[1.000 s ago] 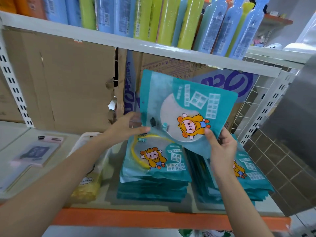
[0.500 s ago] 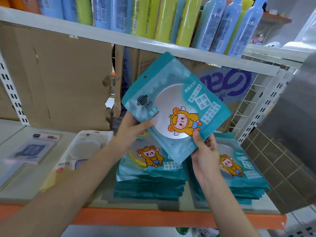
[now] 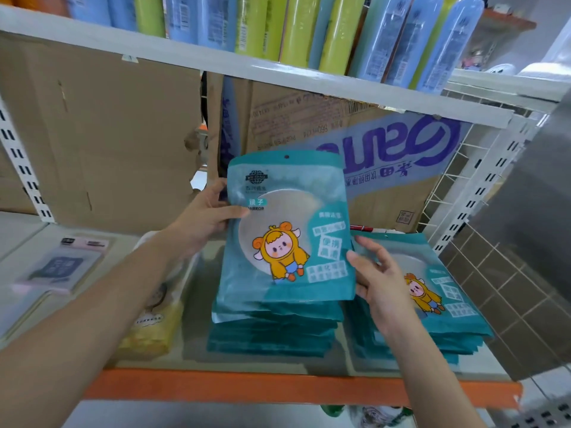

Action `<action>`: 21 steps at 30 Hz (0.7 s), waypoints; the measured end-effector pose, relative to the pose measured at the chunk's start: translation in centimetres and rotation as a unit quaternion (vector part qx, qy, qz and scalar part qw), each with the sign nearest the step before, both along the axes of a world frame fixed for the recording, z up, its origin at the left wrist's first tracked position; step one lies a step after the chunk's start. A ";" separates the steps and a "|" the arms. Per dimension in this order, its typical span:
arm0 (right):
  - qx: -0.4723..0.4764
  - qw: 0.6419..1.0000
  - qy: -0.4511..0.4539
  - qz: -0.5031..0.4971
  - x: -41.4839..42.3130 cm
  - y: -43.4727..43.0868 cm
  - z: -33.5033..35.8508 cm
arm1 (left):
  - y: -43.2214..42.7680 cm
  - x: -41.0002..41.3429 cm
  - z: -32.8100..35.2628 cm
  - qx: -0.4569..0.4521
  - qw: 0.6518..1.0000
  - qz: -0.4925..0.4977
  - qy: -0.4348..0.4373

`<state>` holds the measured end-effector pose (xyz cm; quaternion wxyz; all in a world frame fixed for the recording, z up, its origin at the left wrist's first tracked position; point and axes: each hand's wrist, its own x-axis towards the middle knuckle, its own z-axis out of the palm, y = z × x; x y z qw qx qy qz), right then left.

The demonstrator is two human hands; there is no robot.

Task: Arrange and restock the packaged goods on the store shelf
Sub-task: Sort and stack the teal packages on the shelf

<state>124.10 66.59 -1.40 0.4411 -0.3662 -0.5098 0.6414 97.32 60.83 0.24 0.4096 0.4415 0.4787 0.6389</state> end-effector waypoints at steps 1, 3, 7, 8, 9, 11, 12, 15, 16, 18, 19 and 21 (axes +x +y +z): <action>0.018 0.999 -0.044 0.020 -0.1 -0.2 0.0 | 0.1 -0.2 -0.2 -0.020 1.000 -0.002 -0.001; 0.049 0.990 -0.119 0.048 -0.3 -0.5 -0.2 | 0.4 -0.3 -0.6 -0.059 0.998 0.001 0.003; 0.073 0.962 -0.245 0.095 -0.4 -1.0 -0.5 | 1.4 -0.1 -1.5 -0.121 0.992 0.038 0.001; 0.071 0.958 -0.257 0.102 -0.5 -1.0 -0.4 | 1.6 -0.1 -1.7 -0.131 0.990 0.045 0.002; 0.071 0.956 -0.265 0.103 -0.5 -1.1 -0.3 | 1.9 -0.2 -2.0 -0.144 0.988 0.052 0.003; 0.078 0.953 -0.278 0.094 -0.6 -1.1 -0.3 | 2.3 -0.5 -2.7 -0.169 0.984 0.061 0.014; 0.083 0.952 -0.282 0.089 -0.6 -1.1 -0.3 | 2.4 -0.5 -2.9 -0.182 0.981 0.066 0.026; 0.087 0.954 -0.277 0.080 -0.6 -1.2 -0.4 | 2.6 -0.5 -3.1 -0.207 0.972 0.094 0.063; 0.084 0.956 -0.269 0.079 -0.6 -1.2 -0.4 | 2.6 -0.4 -3.1 -0.210 0.970 0.100 0.076; 0.081 0.958 -0.260 0.084 -0.5 -1.2 -0.6 | 2.5 -0.1 -2.9 -0.219 0.966 0.100 0.093; 0.079 0.958 -0.260 0.088 -0.5 -1.2 -0.6 | 2.4 0.0 -3.0 -0.224 0.965 0.098 0.098; 0.078 0.957 -0.260 0.101 -0.4 -1.3 -0.8 | 2.3 0.2 -3.2 -0.237 0.961 0.099 0.102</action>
